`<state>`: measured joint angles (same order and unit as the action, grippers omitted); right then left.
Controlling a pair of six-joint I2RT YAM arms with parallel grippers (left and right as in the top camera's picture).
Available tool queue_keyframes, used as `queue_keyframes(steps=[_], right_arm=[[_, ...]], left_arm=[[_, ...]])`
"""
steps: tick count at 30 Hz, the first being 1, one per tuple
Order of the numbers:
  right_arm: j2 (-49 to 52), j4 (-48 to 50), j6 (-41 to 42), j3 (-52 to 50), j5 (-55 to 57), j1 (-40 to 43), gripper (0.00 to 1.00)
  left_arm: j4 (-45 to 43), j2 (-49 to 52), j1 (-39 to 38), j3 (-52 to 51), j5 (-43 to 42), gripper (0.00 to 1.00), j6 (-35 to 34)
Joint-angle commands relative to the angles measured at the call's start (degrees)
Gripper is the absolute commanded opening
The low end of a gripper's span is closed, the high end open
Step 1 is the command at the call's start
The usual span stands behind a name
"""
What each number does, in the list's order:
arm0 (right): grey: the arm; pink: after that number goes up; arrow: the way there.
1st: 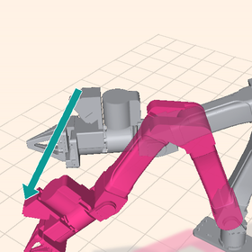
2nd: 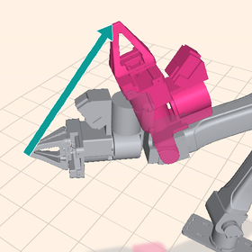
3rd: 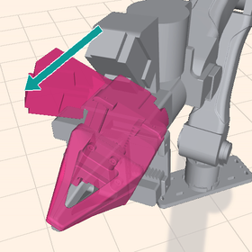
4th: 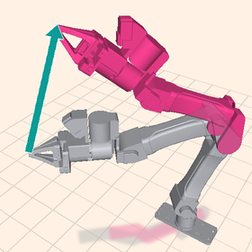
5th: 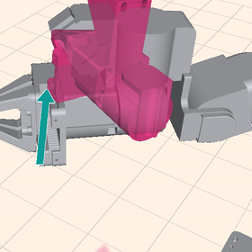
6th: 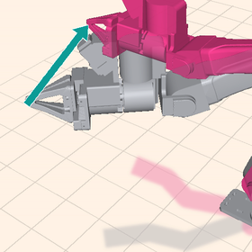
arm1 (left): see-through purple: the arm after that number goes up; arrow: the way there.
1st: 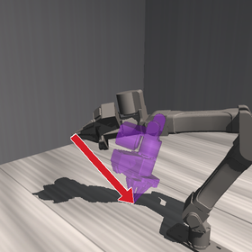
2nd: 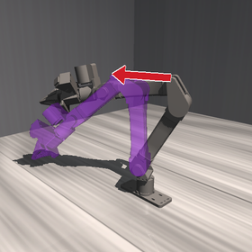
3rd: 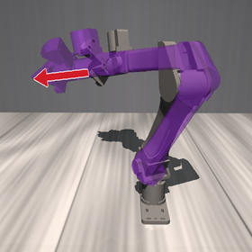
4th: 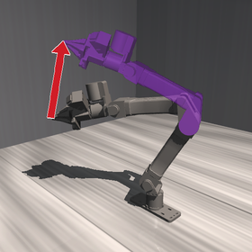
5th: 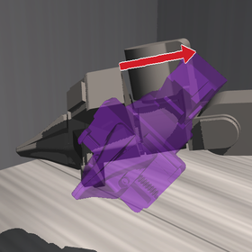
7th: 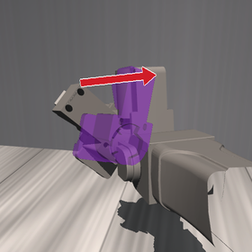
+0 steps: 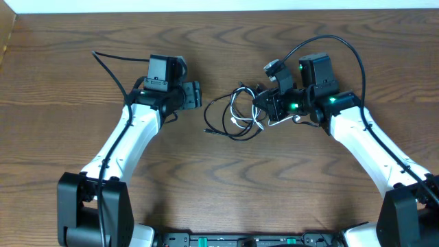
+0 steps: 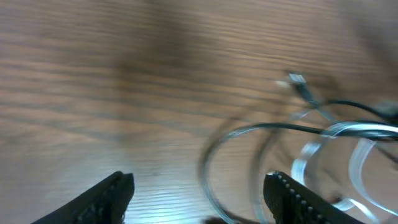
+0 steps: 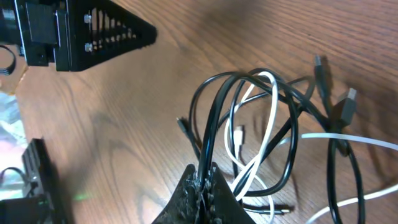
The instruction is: Untangle cables
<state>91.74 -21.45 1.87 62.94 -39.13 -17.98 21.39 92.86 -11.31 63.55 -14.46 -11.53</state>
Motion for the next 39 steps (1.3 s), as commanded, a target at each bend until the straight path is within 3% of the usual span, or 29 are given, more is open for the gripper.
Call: queue_keyframes(steps=[1,13,25,27,33,39], right_arm=[[-0.74,0.52,-1.36,0.07,-5.11,-0.5,0.01],[-0.85,1.7,-1.29,0.07,-9.51,-0.5,0.01],[-3.96,1.9,-1.22,0.07,-9.53,-0.5,0.01],[-4.24,1.95,-1.05,0.07,-9.51,-0.5,0.01],[-4.76,1.95,-0.96,0.07,-7.72,-0.39,0.01],[-5.27,-0.68,9.62,0.07,17.79,1.62,0.01]], left_arm=[[-1.44,-0.26,-1.66,0.46,-11.41,0.7,2.82],[-5.42,4.04,-7.43,0.46,-11.69,0.7,5.75],[-15.69,11.41,-10.29,0.46,-11.43,0.69,6.6],[-16.37,12.0,-10.32,0.46,-10.69,0.59,6.58],[-14.69,12.28,-10.25,0.46,-8.0,0.1,6.6],[-10.08,11.98,-8.87,0.46,-8.0,0.07,6.6]])
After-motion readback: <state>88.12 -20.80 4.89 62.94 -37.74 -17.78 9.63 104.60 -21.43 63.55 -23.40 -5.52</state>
